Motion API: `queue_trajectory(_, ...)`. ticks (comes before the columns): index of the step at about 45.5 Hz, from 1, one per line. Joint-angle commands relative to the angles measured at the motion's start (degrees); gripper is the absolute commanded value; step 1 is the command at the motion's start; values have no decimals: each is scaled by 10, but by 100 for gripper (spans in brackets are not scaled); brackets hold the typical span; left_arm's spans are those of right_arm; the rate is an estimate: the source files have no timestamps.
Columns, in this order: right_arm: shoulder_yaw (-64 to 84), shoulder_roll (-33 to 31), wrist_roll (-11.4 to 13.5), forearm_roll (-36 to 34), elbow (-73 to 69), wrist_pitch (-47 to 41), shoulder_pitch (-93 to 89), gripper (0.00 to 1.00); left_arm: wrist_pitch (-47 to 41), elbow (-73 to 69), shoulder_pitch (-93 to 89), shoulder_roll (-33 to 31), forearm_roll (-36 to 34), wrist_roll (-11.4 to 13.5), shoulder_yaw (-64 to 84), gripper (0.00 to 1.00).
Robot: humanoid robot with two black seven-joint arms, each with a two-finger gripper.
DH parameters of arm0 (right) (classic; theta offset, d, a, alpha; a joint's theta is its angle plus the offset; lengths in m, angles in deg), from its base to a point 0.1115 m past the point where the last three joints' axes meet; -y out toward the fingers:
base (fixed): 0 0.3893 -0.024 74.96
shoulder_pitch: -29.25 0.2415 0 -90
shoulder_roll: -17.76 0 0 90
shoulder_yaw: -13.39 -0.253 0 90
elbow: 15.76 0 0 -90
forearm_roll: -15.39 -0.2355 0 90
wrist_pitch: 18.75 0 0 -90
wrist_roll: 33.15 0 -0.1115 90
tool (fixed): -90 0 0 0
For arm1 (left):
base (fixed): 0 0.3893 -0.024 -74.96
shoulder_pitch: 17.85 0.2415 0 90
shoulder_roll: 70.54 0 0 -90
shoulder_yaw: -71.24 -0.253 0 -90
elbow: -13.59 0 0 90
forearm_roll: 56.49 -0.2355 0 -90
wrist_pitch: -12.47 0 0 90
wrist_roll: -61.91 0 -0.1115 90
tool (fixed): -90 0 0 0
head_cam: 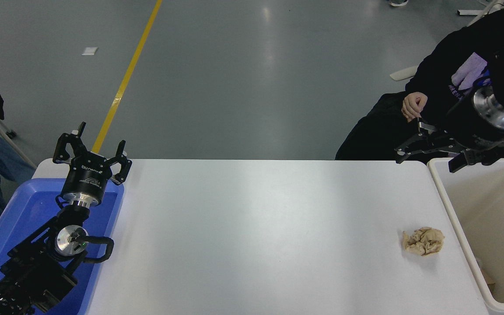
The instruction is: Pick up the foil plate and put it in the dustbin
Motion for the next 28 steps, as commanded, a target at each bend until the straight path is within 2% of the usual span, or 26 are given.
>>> queue_trajectory(1, -3, 13, 0, 0, 0, -7, 16, 100, 0, 0, -1, 0, -1, -1, 0, 98)
queue_trajectory(28, -3, 15, 0, 0, 1, -6, 17, 100, 0, 0, -1, 0, -1, -1, 0, 98)
